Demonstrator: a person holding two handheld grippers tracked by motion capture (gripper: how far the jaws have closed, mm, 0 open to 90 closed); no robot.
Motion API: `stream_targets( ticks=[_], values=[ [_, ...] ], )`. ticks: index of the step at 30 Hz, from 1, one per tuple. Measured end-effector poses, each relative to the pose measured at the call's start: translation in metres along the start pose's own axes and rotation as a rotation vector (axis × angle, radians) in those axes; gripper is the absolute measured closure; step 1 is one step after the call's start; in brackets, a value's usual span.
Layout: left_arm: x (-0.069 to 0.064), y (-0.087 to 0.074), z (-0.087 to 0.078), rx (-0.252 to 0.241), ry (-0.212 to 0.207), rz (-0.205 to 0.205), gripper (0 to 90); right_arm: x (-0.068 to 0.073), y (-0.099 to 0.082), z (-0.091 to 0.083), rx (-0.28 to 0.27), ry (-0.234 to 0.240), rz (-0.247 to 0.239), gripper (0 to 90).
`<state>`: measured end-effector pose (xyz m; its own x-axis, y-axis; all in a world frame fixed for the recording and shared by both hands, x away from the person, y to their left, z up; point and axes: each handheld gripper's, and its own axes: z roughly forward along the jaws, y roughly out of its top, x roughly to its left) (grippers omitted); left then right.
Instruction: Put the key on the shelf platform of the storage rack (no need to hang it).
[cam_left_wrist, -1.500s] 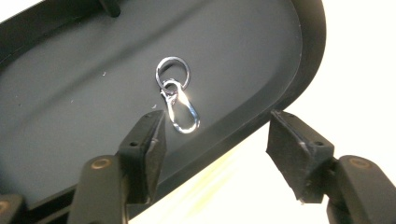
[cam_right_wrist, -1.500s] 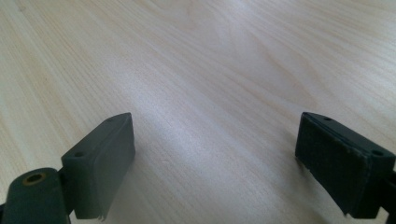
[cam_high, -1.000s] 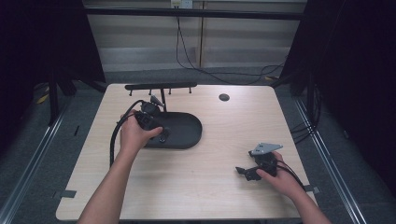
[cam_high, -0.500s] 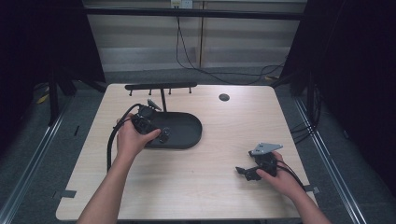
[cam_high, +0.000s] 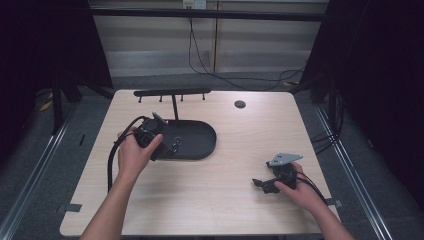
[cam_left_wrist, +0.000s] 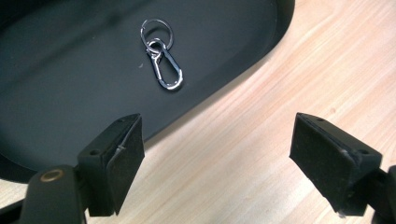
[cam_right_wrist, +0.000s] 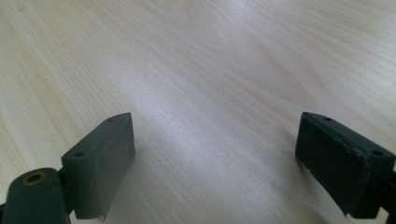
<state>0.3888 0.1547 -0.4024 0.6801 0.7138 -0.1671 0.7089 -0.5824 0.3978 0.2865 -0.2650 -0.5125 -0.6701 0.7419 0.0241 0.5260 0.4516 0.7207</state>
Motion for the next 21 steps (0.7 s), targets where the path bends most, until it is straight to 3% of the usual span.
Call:
stream_targets(
  ticks=[6, 21],
  values=[
    [0.000, -0.009, -0.003, -0.014, 0.004, 0.006, 17.6, 0.000, 0.000, 0.000, 0.000, 0.000, 0.000, 11.3],
    [-0.001, -0.036, -0.005, 0.009, 0.008, 0.035, 18.4, 0.000, 0.000, 0.000, 0.000, -0.001, 0.001, 11.3]
  ],
)
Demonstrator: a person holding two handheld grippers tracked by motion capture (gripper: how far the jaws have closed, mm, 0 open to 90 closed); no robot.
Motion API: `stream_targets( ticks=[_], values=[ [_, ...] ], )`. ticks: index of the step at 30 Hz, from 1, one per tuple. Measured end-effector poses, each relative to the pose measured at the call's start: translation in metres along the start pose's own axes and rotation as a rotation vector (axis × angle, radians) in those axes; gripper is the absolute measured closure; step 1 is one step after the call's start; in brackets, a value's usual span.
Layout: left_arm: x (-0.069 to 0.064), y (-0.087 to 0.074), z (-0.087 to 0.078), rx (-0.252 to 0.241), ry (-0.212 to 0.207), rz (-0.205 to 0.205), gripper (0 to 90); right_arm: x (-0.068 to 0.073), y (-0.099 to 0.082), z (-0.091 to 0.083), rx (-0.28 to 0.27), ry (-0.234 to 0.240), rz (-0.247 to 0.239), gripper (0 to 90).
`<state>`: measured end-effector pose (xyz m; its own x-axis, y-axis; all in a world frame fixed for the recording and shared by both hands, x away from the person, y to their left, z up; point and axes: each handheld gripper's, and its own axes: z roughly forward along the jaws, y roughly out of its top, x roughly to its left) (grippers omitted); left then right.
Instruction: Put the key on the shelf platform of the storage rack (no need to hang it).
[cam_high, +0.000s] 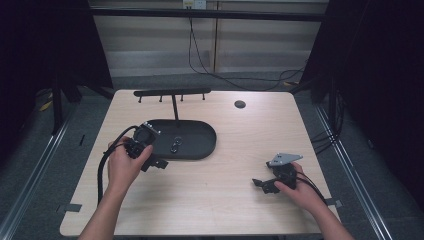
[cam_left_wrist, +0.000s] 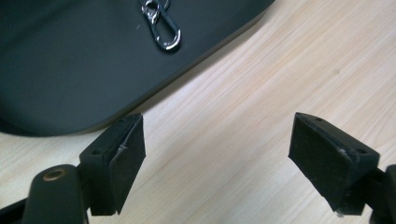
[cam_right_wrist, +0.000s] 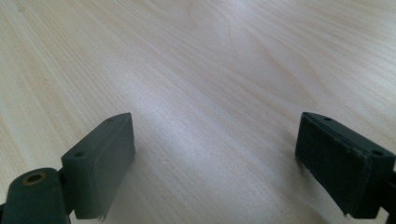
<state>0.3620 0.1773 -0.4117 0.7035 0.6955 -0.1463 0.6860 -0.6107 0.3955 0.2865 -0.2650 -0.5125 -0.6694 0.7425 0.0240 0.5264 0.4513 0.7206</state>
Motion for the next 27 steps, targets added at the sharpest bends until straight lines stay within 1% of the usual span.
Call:
stream_targets(
  ticks=[1, 6, 7, 9, 10, 11, 15, 19, 20, 25, 27],
  values=[
    [0.000, 0.000, 0.000, 0.000, 0.000, 0.000, 18.5, 0.000, 0.000, 0.000, 0.000, 0.000, 0.000, 11.3],
    [0.003, -0.012, 0.006, 0.004, -0.003, -0.016, 18.5, 0.000, 0.000, 0.000, 0.000, 0.000, 0.000, 11.3],
    [0.003, -0.014, 0.007, 0.008, -0.002, -0.011, 18.5, 0.000, 0.000, 0.000, 0.000, 0.000, 0.000, 11.3],
    [0.003, -0.015, 0.008, 0.006, -0.003, -0.019, 18.5, 0.000, 0.000, 0.000, 0.000, 0.000, 0.001, 11.3],
    [0.003, -0.019, 0.009, 0.008, -0.009, -0.022, 18.5, 0.000, 0.000, 0.000, 0.000, 0.000, 0.000, 11.3],
    [0.004, -0.020, 0.010, 0.012, -0.004, -0.015, 18.5, 0.000, 0.000, 0.000, 0.001, 0.000, 0.001, 11.2],
    [0.004, -0.025, 0.012, 0.009, -0.011, -0.020, 19.0, 0.000, 0.000, 0.000, 0.000, 0.000, 0.000, 11.3],
    [0.005, -0.034, 0.014, 0.005, -0.008, -0.018, 19.0, 0.000, 0.000, 0.000, 0.001, -0.001, 0.002, 11.3],
    [0.005, -0.036, 0.015, 0.004, -0.006, -0.024, 19.1, 0.000, 0.000, 0.000, 0.001, -0.001, 0.003, 11.3],
    [0.006, -0.041, 0.015, 0.011, -0.005, -0.026, 19.2, 0.001, 0.000, 0.000, 0.002, -0.004, 0.006, 11.3],
    [0.005, -0.044, 0.015, 0.006, -0.006, -0.018, 19.2, 0.001, 0.000, 0.000, 0.002, -0.004, 0.006, 11.3]
  ],
)
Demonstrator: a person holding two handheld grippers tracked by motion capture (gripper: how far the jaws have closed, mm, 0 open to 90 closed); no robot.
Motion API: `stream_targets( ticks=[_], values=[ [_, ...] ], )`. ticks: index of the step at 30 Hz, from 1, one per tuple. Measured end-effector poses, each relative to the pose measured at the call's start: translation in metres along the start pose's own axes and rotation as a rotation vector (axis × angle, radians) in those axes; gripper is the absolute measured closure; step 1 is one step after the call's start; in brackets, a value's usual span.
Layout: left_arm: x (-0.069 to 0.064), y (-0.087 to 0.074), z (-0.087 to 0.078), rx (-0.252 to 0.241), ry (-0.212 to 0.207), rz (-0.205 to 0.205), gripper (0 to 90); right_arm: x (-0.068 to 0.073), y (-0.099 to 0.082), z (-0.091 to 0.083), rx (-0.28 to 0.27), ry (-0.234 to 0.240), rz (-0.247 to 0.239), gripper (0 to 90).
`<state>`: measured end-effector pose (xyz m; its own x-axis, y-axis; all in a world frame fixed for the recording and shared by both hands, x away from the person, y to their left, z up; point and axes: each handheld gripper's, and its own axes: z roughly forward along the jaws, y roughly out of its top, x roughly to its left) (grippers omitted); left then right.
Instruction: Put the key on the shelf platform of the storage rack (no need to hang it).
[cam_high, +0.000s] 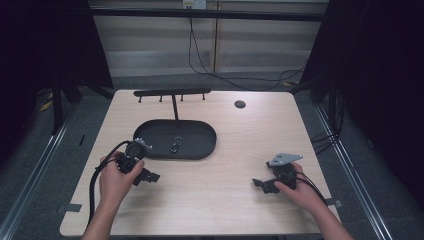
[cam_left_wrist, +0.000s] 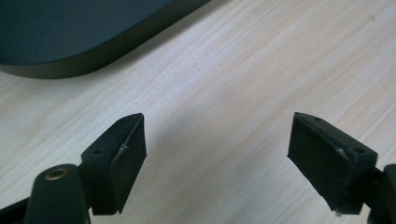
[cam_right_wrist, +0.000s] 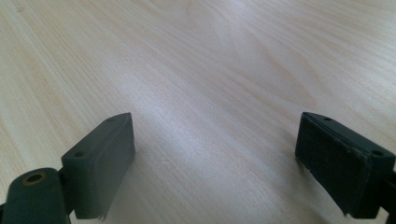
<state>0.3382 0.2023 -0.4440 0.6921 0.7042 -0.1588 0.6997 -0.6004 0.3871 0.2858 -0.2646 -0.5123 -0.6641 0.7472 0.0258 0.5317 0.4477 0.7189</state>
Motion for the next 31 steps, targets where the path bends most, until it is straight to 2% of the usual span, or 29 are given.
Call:
stream_targets(
  ticks=[3, 11, 15, 19, 25, 27, 31],
  values=[
    [-0.001, -0.004, 0.003, 0.015, 0.003, 0.021, 19.3, 0.000, 0.000, 0.000, 0.000, -0.001, 0.001, 11.3],
    [-0.005, -0.013, 0.003, 0.004, 0.000, 0.021, 19.2, 0.000, 0.000, 0.000, 0.000, -0.003, 0.001, 11.3],
    [-0.005, -0.014, 0.003, -0.004, -0.005, 0.022, 19.2, 0.000, 0.000, 0.000, -0.003, -0.005, 0.000, 11.4],
    [-0.007, -0.014, 0.005, 0.005, -0.002, 0.032, 19.2, 0.000, 0.000, 0.000, -0.002, -0.004, 0.000, 11.4],
    [-0.009, -0.015, 0.010, 0.013, 0.006, 0.024, 19.0, 0.000, 0.000, 0.000, -0.003, -0.005, 0.000, 11.3],
    [-0.010, -0.014, 0.012, 0.022, 0.001, 0.042, 19.0, 0.000, 0.000, 0.000, -0.002, -0.004, 0.000, 11.3],
    [-0.011, -0.014, 0.014, 0.016, -0.002, 0.047, 19.0, 0.000, 0.000, 0.000, -0.002, -0.004, 0.001, 11.3]
  ],
)
